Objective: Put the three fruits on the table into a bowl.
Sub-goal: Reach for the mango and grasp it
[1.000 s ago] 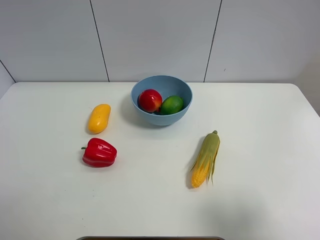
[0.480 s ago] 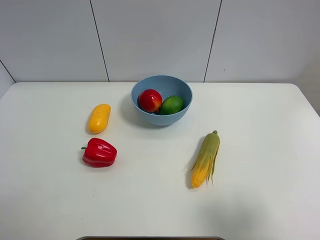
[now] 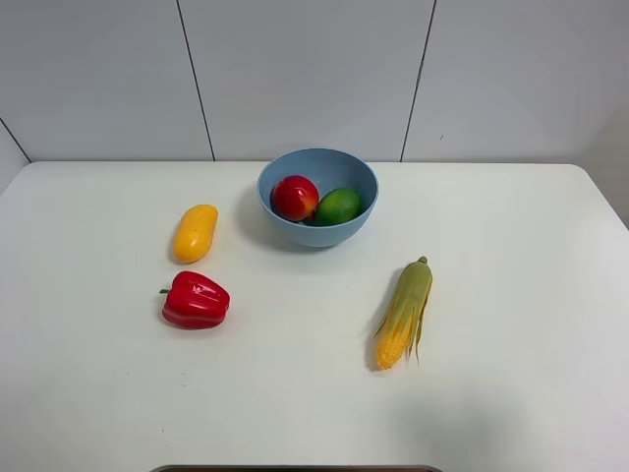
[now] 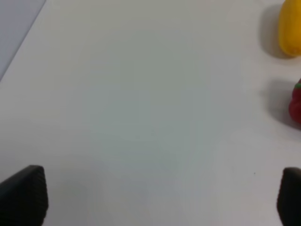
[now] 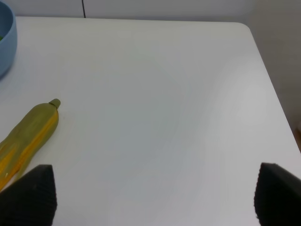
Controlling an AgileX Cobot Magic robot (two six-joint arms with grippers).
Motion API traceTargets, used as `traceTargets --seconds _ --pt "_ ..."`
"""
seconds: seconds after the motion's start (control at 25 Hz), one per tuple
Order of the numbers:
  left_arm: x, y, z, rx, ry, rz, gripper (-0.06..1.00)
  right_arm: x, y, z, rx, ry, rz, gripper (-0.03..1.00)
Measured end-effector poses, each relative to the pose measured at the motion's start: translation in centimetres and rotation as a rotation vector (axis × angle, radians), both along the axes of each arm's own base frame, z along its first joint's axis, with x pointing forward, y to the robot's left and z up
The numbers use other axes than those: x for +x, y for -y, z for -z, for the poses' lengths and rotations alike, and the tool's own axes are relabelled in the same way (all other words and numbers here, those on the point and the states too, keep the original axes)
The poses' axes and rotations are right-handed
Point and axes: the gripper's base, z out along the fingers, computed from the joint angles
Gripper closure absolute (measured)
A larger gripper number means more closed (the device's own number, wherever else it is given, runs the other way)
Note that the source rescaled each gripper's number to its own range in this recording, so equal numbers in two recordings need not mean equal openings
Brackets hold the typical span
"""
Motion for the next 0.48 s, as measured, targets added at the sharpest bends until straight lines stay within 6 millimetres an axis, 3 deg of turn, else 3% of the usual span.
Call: traceTargets --seconds 0.48 --pt "0.00 -0.02 0.00 0.002 0.000 -0.002 -0.06 0.00 0.00 0.00 0.000 0.000 0.000 0.46"
